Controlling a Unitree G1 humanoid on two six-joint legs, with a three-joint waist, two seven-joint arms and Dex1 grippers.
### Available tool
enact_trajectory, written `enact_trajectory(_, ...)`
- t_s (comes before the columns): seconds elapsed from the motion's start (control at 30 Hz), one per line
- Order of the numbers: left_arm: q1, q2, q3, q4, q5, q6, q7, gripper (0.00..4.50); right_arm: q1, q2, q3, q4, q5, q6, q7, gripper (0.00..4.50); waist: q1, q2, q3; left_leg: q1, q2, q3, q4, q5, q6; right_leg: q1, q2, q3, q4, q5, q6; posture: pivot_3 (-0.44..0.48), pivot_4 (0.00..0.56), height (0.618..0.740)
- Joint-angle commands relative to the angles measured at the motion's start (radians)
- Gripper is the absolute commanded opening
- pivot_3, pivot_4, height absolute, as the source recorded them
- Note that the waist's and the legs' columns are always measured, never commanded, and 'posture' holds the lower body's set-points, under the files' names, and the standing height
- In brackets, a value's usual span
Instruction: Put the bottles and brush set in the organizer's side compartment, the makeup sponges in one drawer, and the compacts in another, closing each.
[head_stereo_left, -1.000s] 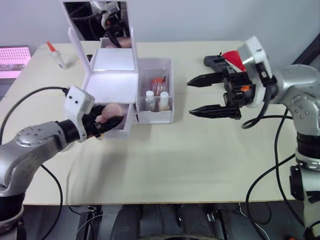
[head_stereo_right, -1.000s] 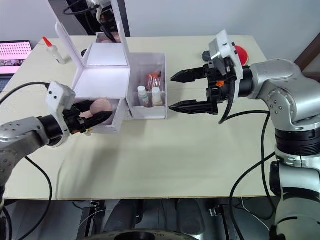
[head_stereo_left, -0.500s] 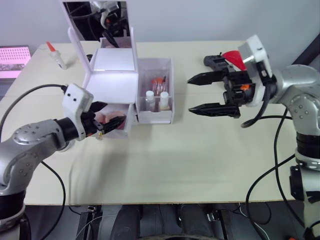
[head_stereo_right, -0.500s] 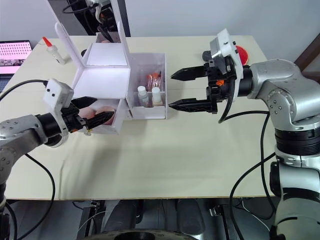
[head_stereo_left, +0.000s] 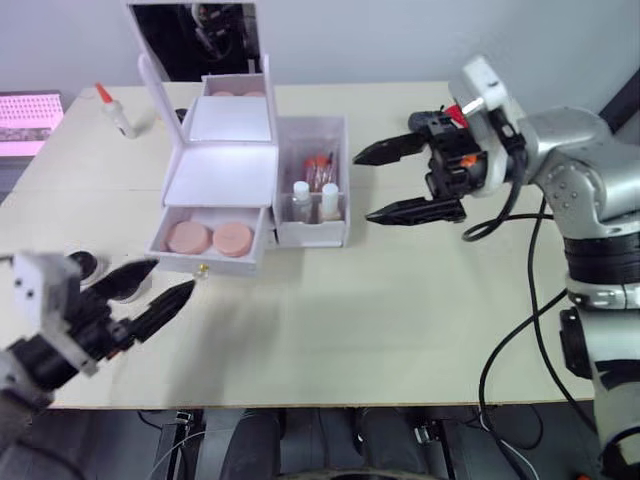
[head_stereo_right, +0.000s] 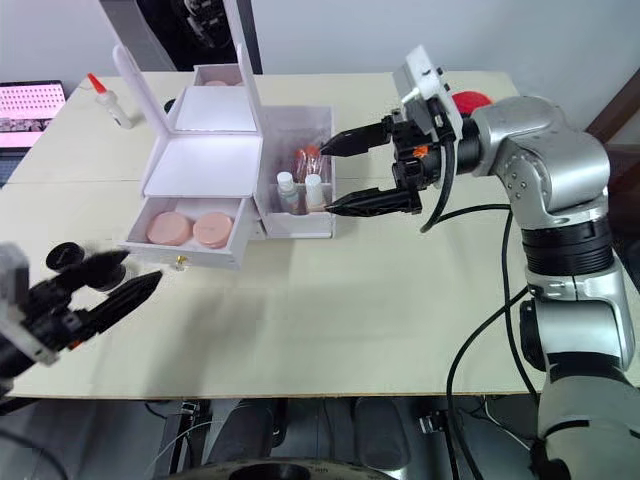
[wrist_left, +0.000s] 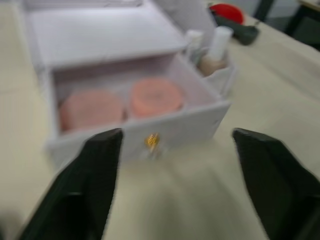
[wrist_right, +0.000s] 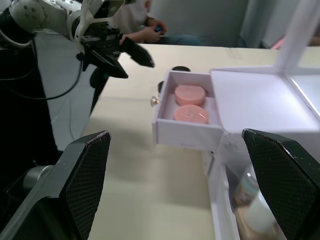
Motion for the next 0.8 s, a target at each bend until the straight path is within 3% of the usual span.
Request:
enact_trajectory(0.03,0.083,-0.111,-0.015,0.018,0.092,-0.129,-0.007,1.68,-0.050,0.024,0.007,0.039,-0.022,-0.041,0.035,4.50,-0.002,0.000,0.000,0.000,0.000,0.001,0.001,0.000,0.000,0.001,0.000,0.000,-0.001,0.001,-0.001,0.000,0.150,0.740)
enact_trajectory(0.13,0.117,-0.160,-0.116,0.074,0.216,-0.216,-0.036,0.20,-0.063,0.044,0.013,0.062,-0.035,-0.059,0.050,4.50,-0.006,0.000,0.000,0.000,0.000,0.003,0.001,0.000,0.000,0.002,-0.001,0.000,-0.006,0.002,-0.003,0.000,0.150,0.740)
enact_trajectory(0.17,0.099,-0.171,-0.140,0.086,0.220,-0.226,-0.026,0.04,-0.067,0.048,0.014,0.067,-0.042,-0.067,0.051,4.50,-0.006,0.000,0.000,0.000,0.000,0.003,0.001,0.000,0.000,0.002,-0.001,0.000,-0.007,0.002,-0.003,0.000,0.150,0.740)
enact_trajectory(0.8,-0.335,-0.125,-0.435,0.348,0.333,-0.265,0.044,0.04,-0.022,0.000,-0.044,-0.006,-0.046,-0.035,-0.016,4.50,-0.003,0.000,0.000,0.000,0.001,0.004,-0.001,0.000,0.000,0.001,0.000,0.000,-0.003,0.001,0.000,0.000,0.150,0.740)
